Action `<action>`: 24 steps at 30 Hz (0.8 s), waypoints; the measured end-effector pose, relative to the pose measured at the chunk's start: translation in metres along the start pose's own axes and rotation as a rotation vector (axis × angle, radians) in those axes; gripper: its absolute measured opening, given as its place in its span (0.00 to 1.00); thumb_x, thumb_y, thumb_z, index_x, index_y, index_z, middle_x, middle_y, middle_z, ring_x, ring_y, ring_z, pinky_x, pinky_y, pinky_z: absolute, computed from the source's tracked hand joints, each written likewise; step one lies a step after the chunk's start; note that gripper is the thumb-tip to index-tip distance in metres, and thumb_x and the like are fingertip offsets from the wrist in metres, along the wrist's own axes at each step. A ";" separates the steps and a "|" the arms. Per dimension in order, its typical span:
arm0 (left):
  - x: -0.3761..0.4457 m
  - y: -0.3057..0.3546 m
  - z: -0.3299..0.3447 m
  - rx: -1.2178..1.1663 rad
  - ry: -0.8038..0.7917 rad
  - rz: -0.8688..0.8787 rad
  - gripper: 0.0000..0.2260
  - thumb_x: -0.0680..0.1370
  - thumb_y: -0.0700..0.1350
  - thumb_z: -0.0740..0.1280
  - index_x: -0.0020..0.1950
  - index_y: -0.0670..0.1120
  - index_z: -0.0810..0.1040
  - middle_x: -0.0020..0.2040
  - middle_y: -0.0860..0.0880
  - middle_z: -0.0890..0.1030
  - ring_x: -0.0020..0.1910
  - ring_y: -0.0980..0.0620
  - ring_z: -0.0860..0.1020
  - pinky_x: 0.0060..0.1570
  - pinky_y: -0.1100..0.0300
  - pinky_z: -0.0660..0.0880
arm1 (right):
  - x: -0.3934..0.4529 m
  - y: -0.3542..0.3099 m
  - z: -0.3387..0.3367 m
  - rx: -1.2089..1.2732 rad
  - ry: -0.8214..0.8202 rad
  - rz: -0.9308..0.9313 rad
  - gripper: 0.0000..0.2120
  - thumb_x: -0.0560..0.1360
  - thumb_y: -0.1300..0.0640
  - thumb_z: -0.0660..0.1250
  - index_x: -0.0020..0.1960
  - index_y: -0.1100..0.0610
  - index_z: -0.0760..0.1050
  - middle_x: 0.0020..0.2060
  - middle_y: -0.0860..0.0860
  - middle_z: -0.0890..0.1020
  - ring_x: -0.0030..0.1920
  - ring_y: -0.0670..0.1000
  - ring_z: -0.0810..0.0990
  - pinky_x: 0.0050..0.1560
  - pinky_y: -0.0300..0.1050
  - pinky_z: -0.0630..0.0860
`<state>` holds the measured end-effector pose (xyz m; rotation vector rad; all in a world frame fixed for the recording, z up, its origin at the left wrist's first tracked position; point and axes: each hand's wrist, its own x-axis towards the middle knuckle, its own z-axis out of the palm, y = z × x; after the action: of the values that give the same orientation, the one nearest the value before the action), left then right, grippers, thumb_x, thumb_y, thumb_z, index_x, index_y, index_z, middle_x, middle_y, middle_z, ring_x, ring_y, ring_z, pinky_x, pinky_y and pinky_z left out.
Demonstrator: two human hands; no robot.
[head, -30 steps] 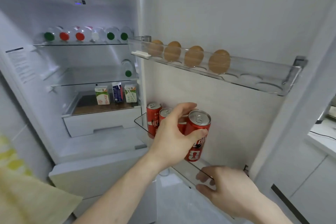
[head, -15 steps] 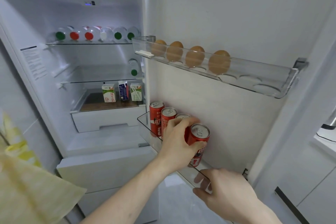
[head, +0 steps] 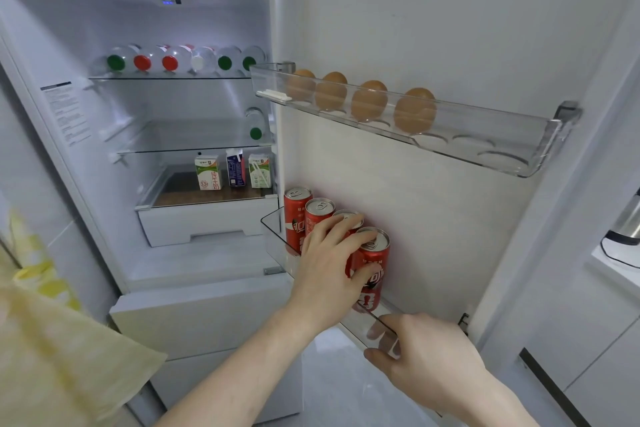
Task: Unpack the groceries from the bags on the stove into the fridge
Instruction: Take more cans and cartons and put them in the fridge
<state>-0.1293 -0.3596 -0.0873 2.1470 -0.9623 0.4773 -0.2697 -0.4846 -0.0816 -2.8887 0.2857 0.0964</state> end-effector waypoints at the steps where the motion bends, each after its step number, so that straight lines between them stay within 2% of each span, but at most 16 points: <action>1: -0.001 0.000 0.000 -0.008 -0.002 -0.004 0.21 0.75 0.52 0.74 0.68 0.58 0.78 0.74 0.61 0.72 0.75 0.54 0.64 0.74 0.47 0.65 | 0.000 0.000 0.000 0.002 0.002 0.001 0.19 0.74 0.33 0.61 0.61 0.39 0.76 0.48 0.32 0.83 0.52 0.40 0.81 0.54 0.42 0.78; 6: -0.003 -0.003 0.000 -0.013 -0.042 0.008 0.23 0.77 0.52 0.73 0.72 0.59 0.75 0.75 0.62 0.70 0.76 0.56 0.62 0.76 0.49 0.63 | 0.000 0.001 -0.001 0.010 0.030 0.002 0.19 0.74 0.31 0.62 0.60 0.38 0.77 0.47 0.32 0.83 0.52 0.39 0.81 0.54 0.42 0.79; 11: -0.021 -0.008 -0.024 -0.060 -0.063 0.054 0.25 0.81 0.50 0.70 0.77 0.61 0.68 0.79 0.64 0.62 0.81 0.59 0.54 0.79 0.58 0.53 | 0.000 0.004 -0.003 0.095 0.078 -0.020 0.19 0.72 0.31 0.62 0.59 0.36 0.75 0.46 0.29 0.81 0.49 0.37 0.80 0.52 0.39 0.79; 15: -0.050 -0.028 -0.064 -0.063 -0.026 -0.041 0.21 0.82 0.51 0.68 0.75 0.61 0.72 0.77 0.68 0.64 0.80 0.60 0.56 0.77 0.56 0.56 | -0.006 0.001 -0.003 0.289 0.186 -0.069 0.14 0.72 0.34 0.66 0.56 0.32 0.76 0.53 0.25 0.78 0.54 0.32 0.78 0.53 0.37 0.78; 19: -0.080 -0.060 -0.110 0.016 -0.008 -0.161 0.16 0.80 0.51 0.69 0.68 0.63 0.77 0.73 0.70 0.68 0.76 0.62 0.62 0.74 0.57 0.60 | -0.004 -0.030 -0.002 0.425 0.268 -0.221 0.17 0.75 0.45 0.72 0.63 0.37 0.76 0.60 0.31 0.76 0.60 0.35 0.77 0.58 0.29 0.72; 24: -0.114 -0.099 -0.160 0.106 -0.024 -0.245 0.15 0.79 0.54 0.71 0.66 0.65 0.78 0.73 0.71 0.67 0.75 0.64 0.64 0.72 0.59 0.62 | 0.023 -0.092 0.005 0.472 0.212 -0.409 0.16 0.78 0.44 0.70 0.65 0.38 0.77 0.64 0.29 0.73 0.68 0.32 0.71 0.65 0.27 0.65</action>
<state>-0.1351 -0.1400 -0.0924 2.3326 -0.6869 0.3890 -0.2293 -0.4003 -0.0673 -2.4244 -0.2237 -0.3070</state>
